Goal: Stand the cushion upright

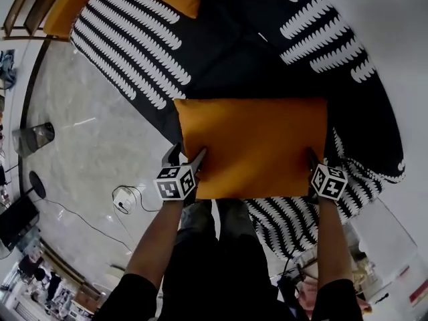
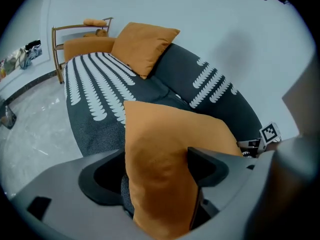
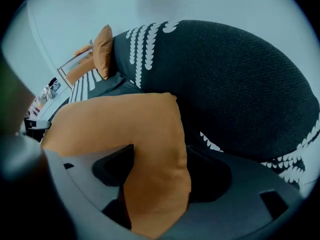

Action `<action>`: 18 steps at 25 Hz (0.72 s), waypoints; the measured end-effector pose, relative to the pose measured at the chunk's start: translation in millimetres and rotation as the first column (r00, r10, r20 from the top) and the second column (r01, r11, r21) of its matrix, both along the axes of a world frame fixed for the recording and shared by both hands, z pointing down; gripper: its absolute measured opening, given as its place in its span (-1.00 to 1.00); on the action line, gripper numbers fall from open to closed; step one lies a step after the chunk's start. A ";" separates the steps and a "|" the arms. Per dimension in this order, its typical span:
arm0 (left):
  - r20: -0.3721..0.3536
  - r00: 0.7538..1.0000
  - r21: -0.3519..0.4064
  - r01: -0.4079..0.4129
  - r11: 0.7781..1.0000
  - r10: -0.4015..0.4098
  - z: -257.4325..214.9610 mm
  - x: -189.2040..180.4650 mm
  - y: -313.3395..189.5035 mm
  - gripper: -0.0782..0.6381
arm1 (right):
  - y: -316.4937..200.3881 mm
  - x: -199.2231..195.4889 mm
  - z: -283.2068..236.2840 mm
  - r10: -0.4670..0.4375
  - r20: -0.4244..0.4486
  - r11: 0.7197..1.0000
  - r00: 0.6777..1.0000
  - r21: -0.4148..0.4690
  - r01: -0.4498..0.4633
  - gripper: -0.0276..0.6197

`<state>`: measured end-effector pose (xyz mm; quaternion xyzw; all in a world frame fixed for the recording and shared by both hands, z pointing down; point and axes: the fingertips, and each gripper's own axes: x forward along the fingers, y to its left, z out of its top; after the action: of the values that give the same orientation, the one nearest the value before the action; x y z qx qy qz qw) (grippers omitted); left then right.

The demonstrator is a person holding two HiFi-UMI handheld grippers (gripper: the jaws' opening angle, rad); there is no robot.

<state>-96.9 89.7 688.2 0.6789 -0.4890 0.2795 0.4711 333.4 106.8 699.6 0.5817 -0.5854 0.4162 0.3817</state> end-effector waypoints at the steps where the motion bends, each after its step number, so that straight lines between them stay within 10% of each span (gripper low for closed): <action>1: -0.010 1.000 -0.006 0.005 1.000 -0.005 4.3 1.1 -1.2 0.32 | -2.3 1.3 4.9 -0.022 0.002 1.000 1.000 -0.007 0.022 0.18; 8: -0.024 0.999 -0.075 0.036 0.997 -0.038 19.7 5.2 8.2 0.44 | 0.2 2.2 23.1 -0.166 0.107 0.978 0.980 -0.113 0.178 0.46; 18: -0.131 0.985 -0.140 0.090 0.986 -0.109 45.5 7.3 -5.2 0.61 | -16.3 -17.6 58.3 -0.042 0.377 0.977 0.925 -0.177 0.116 0.62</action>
<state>-89.6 84.6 733.8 0.6384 -0.4686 0.2398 0.5615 315.8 90.5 757.9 0.4279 -0.6261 0.5583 0.3363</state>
